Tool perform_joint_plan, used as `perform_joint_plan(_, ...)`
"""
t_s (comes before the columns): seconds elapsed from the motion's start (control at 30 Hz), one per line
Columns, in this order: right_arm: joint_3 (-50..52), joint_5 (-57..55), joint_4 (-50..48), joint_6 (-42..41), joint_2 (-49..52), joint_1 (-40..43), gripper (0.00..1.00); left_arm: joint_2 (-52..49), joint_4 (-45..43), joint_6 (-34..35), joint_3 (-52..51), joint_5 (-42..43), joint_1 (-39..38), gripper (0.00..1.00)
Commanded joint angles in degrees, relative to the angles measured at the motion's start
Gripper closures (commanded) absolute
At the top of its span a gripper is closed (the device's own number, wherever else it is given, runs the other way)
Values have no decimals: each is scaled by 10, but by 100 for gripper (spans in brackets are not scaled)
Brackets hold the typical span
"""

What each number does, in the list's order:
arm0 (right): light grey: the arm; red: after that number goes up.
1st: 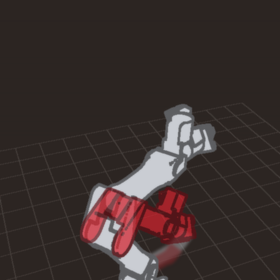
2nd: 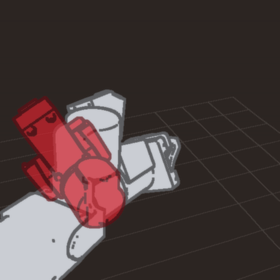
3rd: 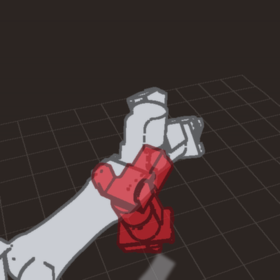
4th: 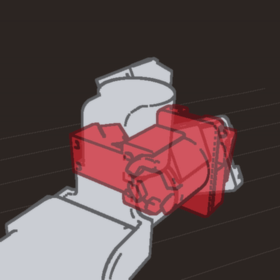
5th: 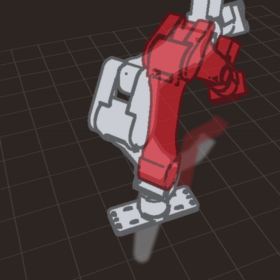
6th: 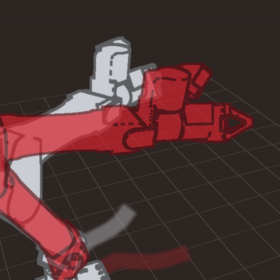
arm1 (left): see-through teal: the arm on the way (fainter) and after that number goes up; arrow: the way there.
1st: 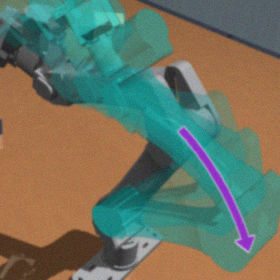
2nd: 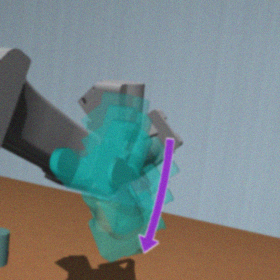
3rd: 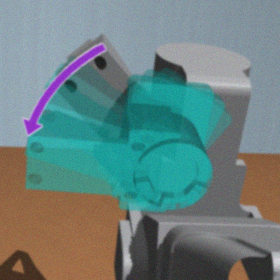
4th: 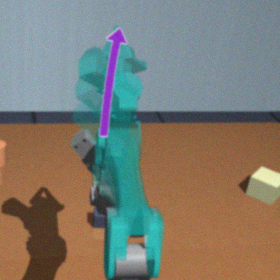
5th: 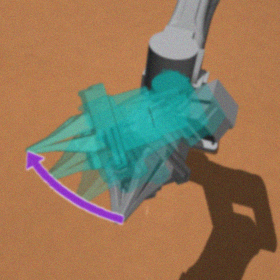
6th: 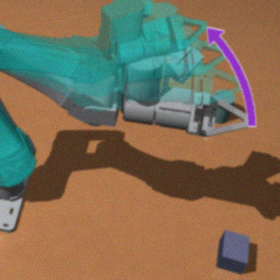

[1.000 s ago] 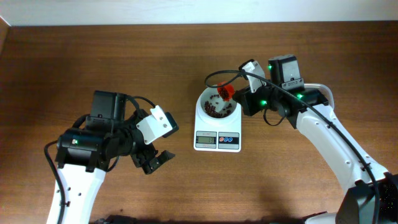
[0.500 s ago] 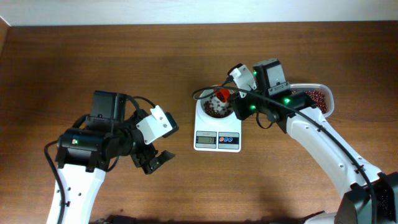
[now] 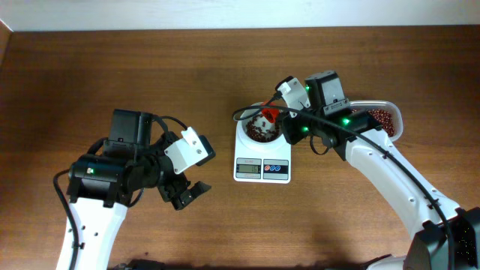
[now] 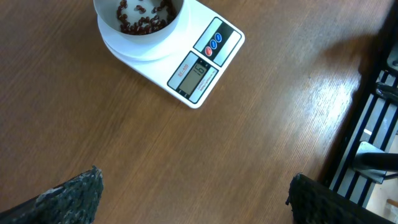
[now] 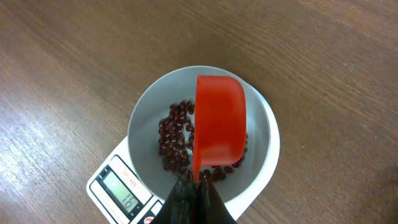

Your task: Scoop and weigh 50g on scale

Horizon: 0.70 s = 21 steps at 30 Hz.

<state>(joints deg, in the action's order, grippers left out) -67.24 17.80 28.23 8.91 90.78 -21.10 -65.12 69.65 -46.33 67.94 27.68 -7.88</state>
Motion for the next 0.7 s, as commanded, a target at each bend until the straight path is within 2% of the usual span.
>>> perform_joint_plan(0.0, -4, -5, -2, 3, -16, -4, 96, 5, 1, -9, 12, 10, 3, 1)
perform_joint_plan(0.2, -4, -13, -2, 31, -16, -17, 96, 5, 1, -9, 12, 10, 3, 1)
perform_joint_plan(0.33, -4, -83, -2, 32, -16, -30, 96, 5, 1, -9, 12, 10, 3, 1)
perform_joint_plan(0.67, -4, -84, -16, 35, -16, -33, 96, 5, 1, -10, 12, 10, 3, 1)
